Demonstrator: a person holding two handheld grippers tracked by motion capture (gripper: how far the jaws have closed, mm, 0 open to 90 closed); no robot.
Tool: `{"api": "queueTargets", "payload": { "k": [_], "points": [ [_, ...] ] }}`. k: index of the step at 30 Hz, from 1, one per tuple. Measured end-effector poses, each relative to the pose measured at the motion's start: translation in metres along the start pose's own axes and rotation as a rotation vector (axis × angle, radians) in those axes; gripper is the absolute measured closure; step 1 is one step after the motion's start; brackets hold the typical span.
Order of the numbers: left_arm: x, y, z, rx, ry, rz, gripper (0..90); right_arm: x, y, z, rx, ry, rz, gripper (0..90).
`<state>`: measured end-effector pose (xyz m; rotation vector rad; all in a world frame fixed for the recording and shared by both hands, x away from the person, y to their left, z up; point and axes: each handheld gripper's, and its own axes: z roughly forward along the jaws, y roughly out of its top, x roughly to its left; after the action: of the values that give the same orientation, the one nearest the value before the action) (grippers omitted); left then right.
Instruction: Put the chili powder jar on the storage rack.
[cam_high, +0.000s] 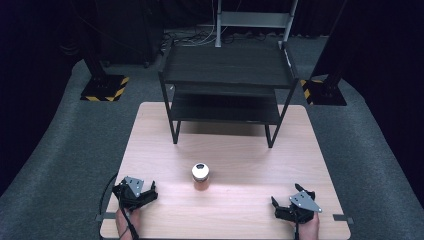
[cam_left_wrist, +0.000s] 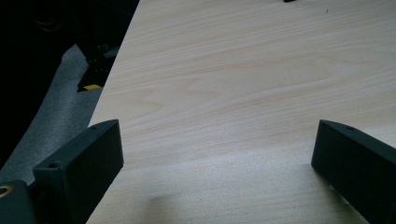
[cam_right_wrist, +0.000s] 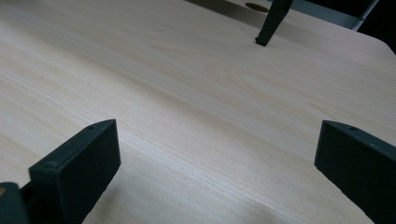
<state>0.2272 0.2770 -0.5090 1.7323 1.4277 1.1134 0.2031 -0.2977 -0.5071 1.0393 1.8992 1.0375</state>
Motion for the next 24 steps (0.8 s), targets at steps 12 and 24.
{"api": "queueTargets", "payload": {
  "k": [12,24],
  "points": [
    [0.001,0.000,0.000,0.000,-0.006,0.003,2.0,-0.006,0.017,0.011,-0.036,0.194,0.084,0.0],
    [0.001,0.000,0.000,-0.002,-0.008,0.008,2.1,0.042,0.075,0.090,-0.084,0.489,-0.027,1.5]
  ]
}}
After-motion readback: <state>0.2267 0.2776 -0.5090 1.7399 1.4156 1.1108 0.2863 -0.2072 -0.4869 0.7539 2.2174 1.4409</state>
